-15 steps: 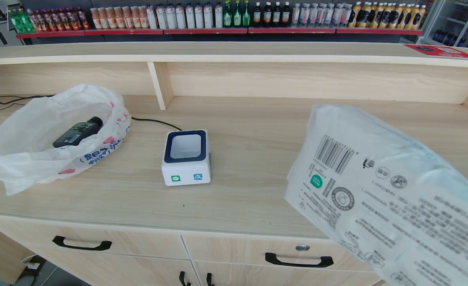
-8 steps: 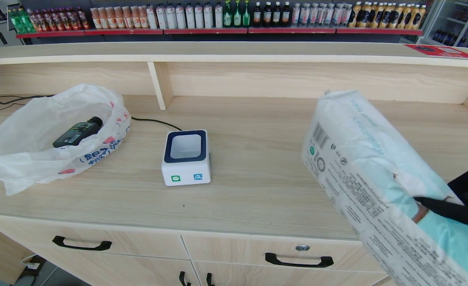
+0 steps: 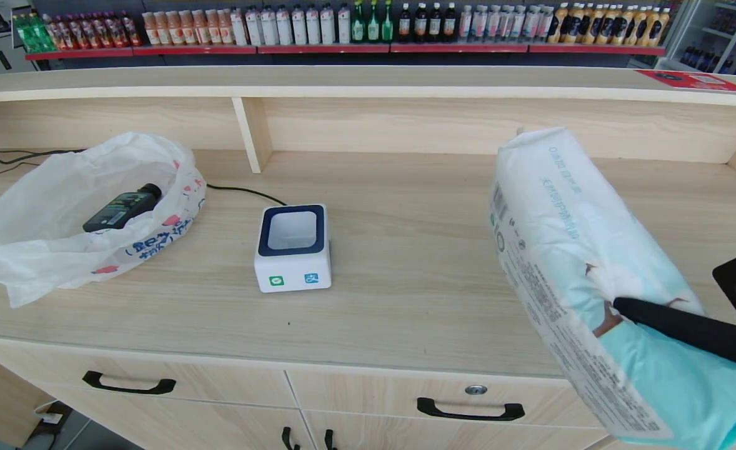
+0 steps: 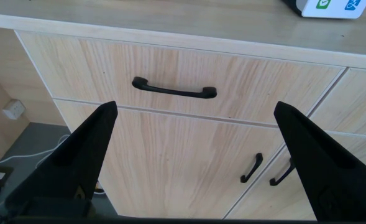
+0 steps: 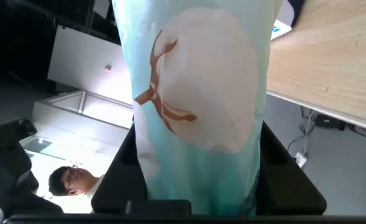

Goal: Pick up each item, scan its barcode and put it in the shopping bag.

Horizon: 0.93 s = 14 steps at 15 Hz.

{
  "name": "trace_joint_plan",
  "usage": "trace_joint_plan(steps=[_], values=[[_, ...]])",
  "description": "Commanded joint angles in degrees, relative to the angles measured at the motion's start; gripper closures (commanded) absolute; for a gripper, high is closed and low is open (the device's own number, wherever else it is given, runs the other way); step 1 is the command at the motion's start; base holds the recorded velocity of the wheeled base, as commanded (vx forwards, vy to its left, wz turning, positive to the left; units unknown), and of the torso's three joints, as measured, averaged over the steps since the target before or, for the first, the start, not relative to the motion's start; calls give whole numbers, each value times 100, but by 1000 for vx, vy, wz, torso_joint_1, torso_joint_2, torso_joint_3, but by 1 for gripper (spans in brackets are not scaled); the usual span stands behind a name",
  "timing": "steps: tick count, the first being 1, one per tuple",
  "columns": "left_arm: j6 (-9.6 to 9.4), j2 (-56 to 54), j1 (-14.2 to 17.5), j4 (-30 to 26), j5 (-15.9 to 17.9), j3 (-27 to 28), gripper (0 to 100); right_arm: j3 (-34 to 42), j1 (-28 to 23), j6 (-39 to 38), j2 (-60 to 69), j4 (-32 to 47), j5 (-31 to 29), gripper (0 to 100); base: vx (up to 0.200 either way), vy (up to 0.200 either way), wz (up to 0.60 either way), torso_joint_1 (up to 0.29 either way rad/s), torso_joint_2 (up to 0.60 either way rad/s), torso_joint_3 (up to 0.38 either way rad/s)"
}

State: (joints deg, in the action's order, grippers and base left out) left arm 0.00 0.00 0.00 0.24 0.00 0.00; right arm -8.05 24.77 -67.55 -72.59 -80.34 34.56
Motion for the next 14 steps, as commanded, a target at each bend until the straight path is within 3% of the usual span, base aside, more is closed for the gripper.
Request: trace_joint_plan(steps=[1,4,5,7,14], values=[[0,0,0,2,0,0,0,-180,10,330,-150,0,-301,100,0,0,0,0,0,0],[0,0,0,2,0,0,0,-391,1,1719,-853,-8,-1417,100,0,0,0,0,0,0],[0,0,0,2,0,0,0,-452,10,1745,-844,-8,-1575,100,0,0,0,0,0,0],[0,0,0,2,0,0,0,-575,19,2018,-791,9,-1593,100,0,0,0,0,0,0],[0,0,0,2,0,0,0,-646,-148,4892,-906,0,-1839,100,0,0,0,0,0,0]])
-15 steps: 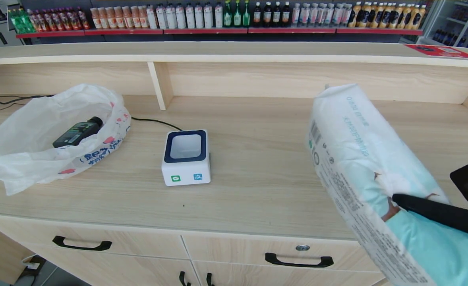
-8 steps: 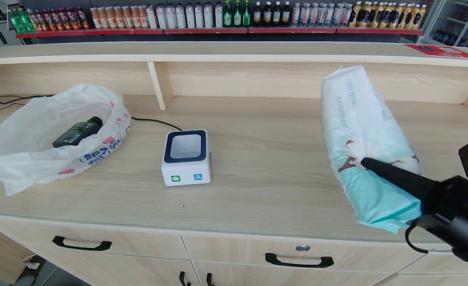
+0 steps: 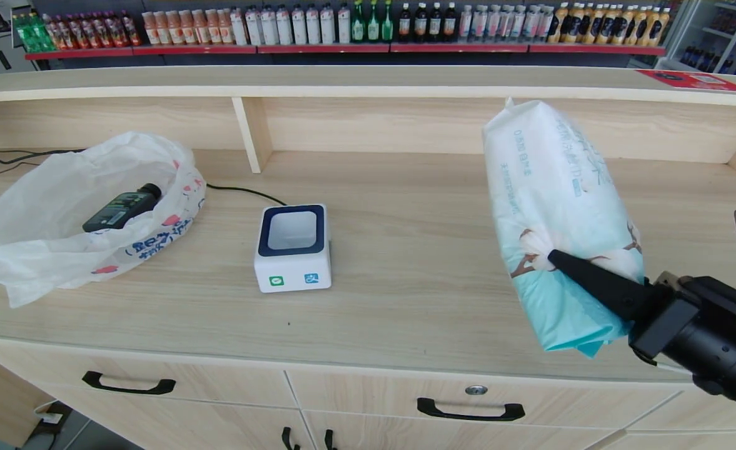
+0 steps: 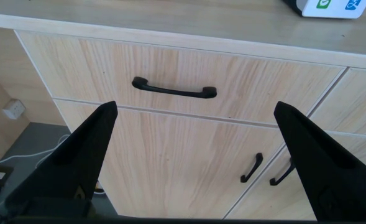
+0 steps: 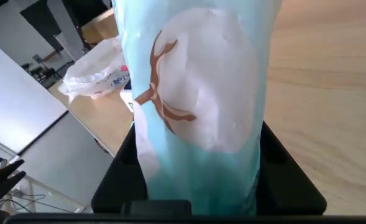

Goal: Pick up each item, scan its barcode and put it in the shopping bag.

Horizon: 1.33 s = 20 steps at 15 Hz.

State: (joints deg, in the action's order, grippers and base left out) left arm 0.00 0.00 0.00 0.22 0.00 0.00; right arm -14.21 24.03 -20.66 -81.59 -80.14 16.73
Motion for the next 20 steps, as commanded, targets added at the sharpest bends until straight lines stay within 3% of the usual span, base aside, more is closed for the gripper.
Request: trace_joint_plan(steps=[1,7,10,15,20], values=[[0,0,0,4,0,0,0,-20,-153,590,20,-28,-55,100,0,0,0,0,0,0],[0,0,0,4,0,0,0,-2,-601,1776,407,-300,-38,100,0,0,0,0,0,0],[-9,0,0,4,0,0,0,-2,-575,2295,284,-731,-11,100,0,0,0,0,0,0],[-9,0,0,4,0,0,0,288,-750,3130,223,-766,15,100,0,0,0,0,0,0],[-9,0,0,4,0,0,0,481,-768,3165,284,-898,-29,100,-80,0,0,1,2,0]])
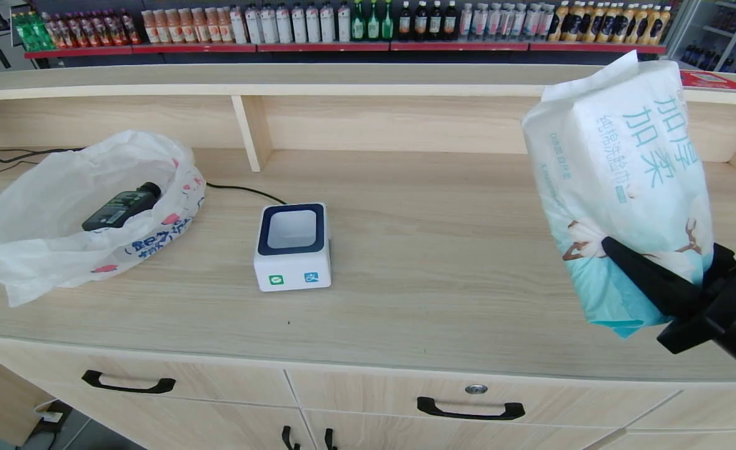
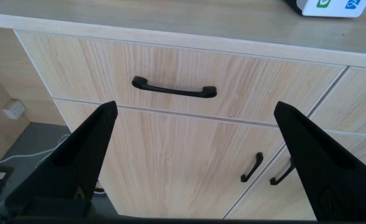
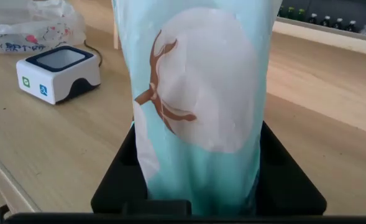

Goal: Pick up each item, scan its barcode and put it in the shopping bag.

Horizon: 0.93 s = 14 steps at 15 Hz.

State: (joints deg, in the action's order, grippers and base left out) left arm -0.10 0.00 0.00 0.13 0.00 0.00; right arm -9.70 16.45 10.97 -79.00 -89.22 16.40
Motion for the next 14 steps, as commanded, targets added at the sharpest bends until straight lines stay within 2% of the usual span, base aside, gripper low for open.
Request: trace_joint_plan(steps=[1,2,8,14], values=[[1,0,0,-5,0,0,0,91,-27,-7,60,10,-5,100,-200,0,0,22,7,-2],[1,0,0,-5,0,0,0,109,-27,-7,68,10,-14,100,-200,0,0,17,2,-7],[10,0,0,13,0,0,0,100,-27,-166,42,1,-339,100,0,0,0,0,0,0],[19,0,0,13,0,0,0,-190,17,-245,-142,1,-330,100,0,200,0,7,2,3]])
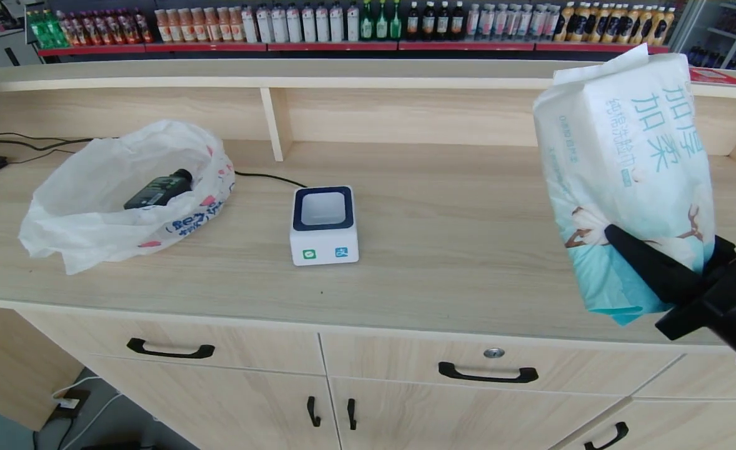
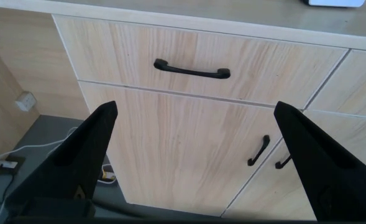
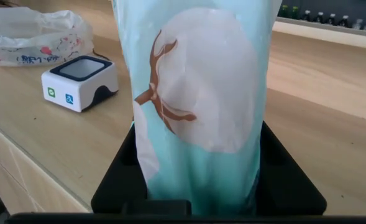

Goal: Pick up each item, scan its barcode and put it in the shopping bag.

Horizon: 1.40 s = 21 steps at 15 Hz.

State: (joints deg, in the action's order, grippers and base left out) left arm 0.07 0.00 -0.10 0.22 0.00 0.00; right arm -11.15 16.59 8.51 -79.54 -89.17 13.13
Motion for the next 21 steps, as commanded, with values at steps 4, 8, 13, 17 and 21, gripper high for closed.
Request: trace_joint_plan(steps=[4,8,13,17,21], values=[[1,0,10,4,0,0,0,351,2,-16,132,-3,-3,100,0,200,0,2,1,4],[37,0,10,4,-9,0,0,351,204,-25,220,-3,-12,100,0,200,0,1,6,-1],[63,0,10,13,-9,0,0,412,345,-16,141,5,-372,100,0,200,0,4,1,4],[54,0,10,13,-9,0,0,755,371,-95,352,23,-381,100,0,200,0,2,5,6],[45,0,10,4,-9,0,0,667,371,-306,343,49,-390,100,0,50,0,1,-2,1]])
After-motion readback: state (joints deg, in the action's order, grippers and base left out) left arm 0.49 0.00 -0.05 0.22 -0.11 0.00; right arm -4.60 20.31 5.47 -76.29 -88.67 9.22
